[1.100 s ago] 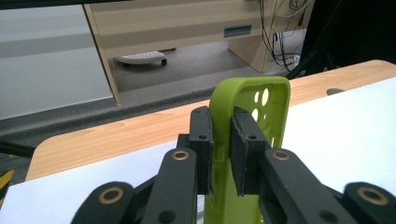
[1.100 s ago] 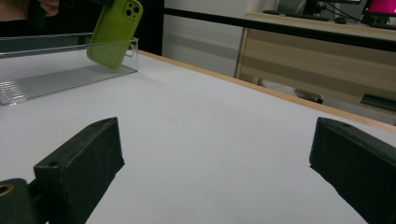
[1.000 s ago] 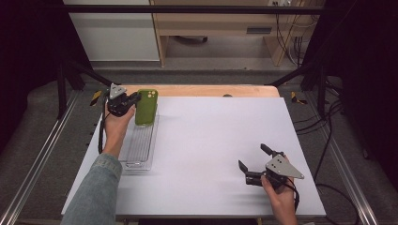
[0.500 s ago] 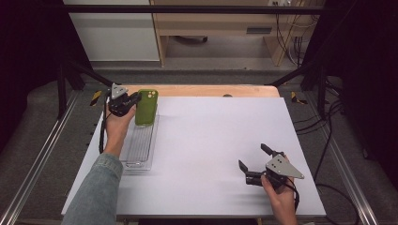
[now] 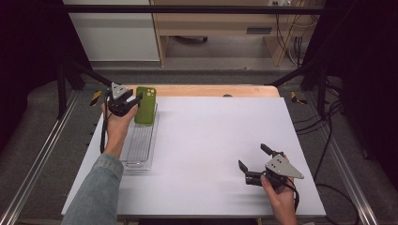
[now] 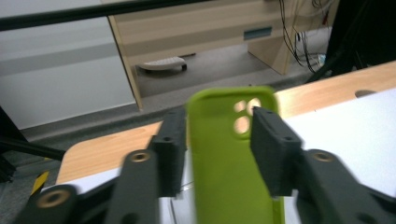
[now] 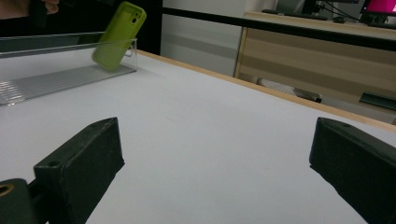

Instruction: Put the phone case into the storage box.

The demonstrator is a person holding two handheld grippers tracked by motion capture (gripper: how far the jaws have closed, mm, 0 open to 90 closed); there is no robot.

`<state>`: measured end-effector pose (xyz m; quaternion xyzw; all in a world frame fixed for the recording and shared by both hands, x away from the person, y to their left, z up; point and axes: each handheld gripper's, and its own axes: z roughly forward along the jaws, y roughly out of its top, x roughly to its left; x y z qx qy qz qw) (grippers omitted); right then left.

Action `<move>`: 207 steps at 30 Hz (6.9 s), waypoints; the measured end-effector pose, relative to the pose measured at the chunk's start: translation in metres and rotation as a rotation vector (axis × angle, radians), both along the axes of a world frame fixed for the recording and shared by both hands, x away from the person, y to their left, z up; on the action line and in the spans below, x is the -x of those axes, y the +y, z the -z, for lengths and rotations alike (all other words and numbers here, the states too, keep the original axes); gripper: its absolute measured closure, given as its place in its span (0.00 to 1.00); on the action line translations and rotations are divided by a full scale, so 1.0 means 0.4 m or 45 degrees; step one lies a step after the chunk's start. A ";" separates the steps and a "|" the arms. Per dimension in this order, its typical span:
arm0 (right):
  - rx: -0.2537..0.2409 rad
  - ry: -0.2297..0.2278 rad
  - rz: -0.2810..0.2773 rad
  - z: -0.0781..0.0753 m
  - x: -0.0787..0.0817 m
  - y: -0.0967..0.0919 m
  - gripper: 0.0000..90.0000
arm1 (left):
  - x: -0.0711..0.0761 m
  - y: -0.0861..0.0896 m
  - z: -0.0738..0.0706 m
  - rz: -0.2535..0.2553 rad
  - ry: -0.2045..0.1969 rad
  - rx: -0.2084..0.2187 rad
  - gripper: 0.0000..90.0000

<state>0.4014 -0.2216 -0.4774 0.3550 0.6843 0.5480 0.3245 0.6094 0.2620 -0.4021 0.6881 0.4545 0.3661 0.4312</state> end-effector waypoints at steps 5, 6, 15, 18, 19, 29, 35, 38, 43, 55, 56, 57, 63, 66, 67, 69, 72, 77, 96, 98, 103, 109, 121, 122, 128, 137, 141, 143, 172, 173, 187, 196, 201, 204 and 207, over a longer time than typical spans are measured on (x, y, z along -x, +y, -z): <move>-0.001 -0.003 0.000 -0.001 0.001 0.001 0.03 | 0.018 -0.002 -0.014 -0.016 -0.008 -0.002 0.43; -0.001 -0.004 0.000 -0.001 0.001 0.001 0.03 | 0.023 -0.002 -0.016 -0.018 -0.013 0.003 0.41; 0.002 -0.008 -0.001 -0.003 0.002 0.002 0.03 | 0.063 -0.013 -0.022 -0.028 -0.001 0.070 0.24; 0.003 -0.008 -0.001 -0.003 0.004 0.003 0.03 | 0.072 -0.019 -0.019 -0.018 0.026 0.109 0.19; 0.004 -0.007 -0.003 -0.004 0.004 0.004 0.03 | 0.074 -0.020 -0.018 -0.012 0.035 0.118 0.17; 0.002 -0.003 -0.001 -0.003 0.003 0.004 0.03 | 0.101 -0.039 -0.014 0.038 0.064 0.146 0.10; 0.003 0.004 0.001 -0.003 0.002 0.004 0.03 | 0.108 -0.053 -0.009 0.058 0.071 0.120 0.09; 0.003 0.003 0.004 -0.003 0.002 0.003 0.03 | 0.110 -0.064 -0.011 0.052 0.060 0.114 0.07; 0.003 0.003 0.008 -0.003 0.003 0.002 0.03 | 0.117 -0.090 -0.016 0.064 0.041 0.080 0.04; 0.002 0.001 0.013 -0.005 0.003 -0.001 0.03 | 0.136 -0.162 -0.021 0.154 0.034 0.015 0.05; 0.004 0.000 0.014 -0.005 0.003 -0.001 0.03 | 0.137 -0.169 -0.022 0.164 0.033 0.013 0.05; 0.005 -0.001 0.014 -0.005 0.003 -0.001 0.03 | 0.139 -0.178 -0.022 0.175 0.032 0.010 0.05; 0.003 -0.002 0.016 -0.005 0.003 -0.002 0.03 | 0.147 -0.207 -0.024 0.221 0.025 -0.001 0.05; 0.004 -0.002 0.017 -0.005 0.004 -0.003 0.03 | 0.150 -0.218 -0.024 0.237 0.024 -0.003 0.05; 0.004 -0.003 0.018 -0.006 0.004 -0.003 0.03 | 0.151 -0.221 -0.024 0.241 0.023 -0.007 0.05; 0.004 -0.003 0.018 -0.006 0.004 -0.004 0.03 | 0.153 -0.226 -0.024 0.247 0.027 -0.009 0.05; 0.004 -0.002 0.019 -0.005 0.003 -0.003 0.03 | 0.158 -0.236 -0.026 0.261 0.027 -0.002 0.05; 0.005 -0.002 0.019 -0.006 0.004 -0.003 0.03 | 0.169 -0.248 -0.031 0.286 0.021 0.026 0.05; 0.006 -0.001 0.017 -0.006 0.005 -0.004 0.03 | 0.210 -0.274 -0.042 0.357 0.043 0.139 0.04; 0.005 -0.001 0.017 -0.006 0.005 -0.004 0.03 | 0.216 -0.273 -0.044 0.362 0.043 0.146 0.04; 0.008 -0.001 0.016 -0.006 0.005 -0.003 0.03 | 0.226 -0.266 -0.049 0.371 0.053 0.179 0.05; 0.008 -0.001 0.018 -0.006 0.005 -0.003 0.03 | 0.245 -0.255 -0.065 0.378 0.029 0.182 0.05; 0.007 -0.001 0.022 -0.007 0.005 -0.005 0.03 | 0.296 -0.213 -0.100 0.387 -0.016 0.183 0.05; 0.006 -0.001 0.023 -0.007 0.005 -0.005 0.03 | 0.300 -0.207 -0.101 0.384 -0.019 0.178 0.05; 0.007 -0.003 0.026 -0.007 0.006 -0.006 0.03 | 0.327 -0.174 -0.103 0.381 -0.031 0.188 0.05; 0.013 -0.002 0.020 -0.007 0.006 -0.001 0.03 | 0.358 -0.136 -0.108 0.379 -0.053 0.174 0.04; 0.012 -0.002 0.023 -0.007 0.006 -0.002 0.03 | 0.366 -0.128 -0.110 0.379 -0.064 0.180 0.04; 0.011 -0.002 0.022 -0.007 0.006 -0.002 0.03 | 0.370 -0.122 -0.110 0.376 -0.068 0.183 0.04; 0.012 0.001 0.017 -0.007 0.007 -0.001 0.03 | 0.418 -0.036 -0.099 0.350 -0.113 0.207 0.04; 0.011 0.001 0.017 -0.007 0.007 -0.001 0.03 | 0.421 -0.033 -0.098 0.350 -0.115 0.203 0.04; 0.015 0.003 0.017 -0.006 0.006 -0.001 0.03 | 0.452 0.018 -0.084 0.319 -0.218 0.223 0.04; 0.015 -0.007 0.013 -0.007 0.007 -0.003 0.03 | 0.472 0.044 -0.053 0.294 -0.220 0.222 0.04; 0.018 -0.018 0.005 -0.005 0.006 -0.010 0.03 | 0.487 0.054 -0.047 0.295 -0.240 0.186 0.04; 0.015 -0.024 0.001 -0.005 0.006 -0.014 0.03 | 0.498 0.060 -0.042 0.299 -0.249 0.167 0.04; 0.017 -0.028 -0.002 -0.004 0.007 -0.016 0.03 | 0.510 0.065 -0.033 0.301 -0.252 0.165 0.04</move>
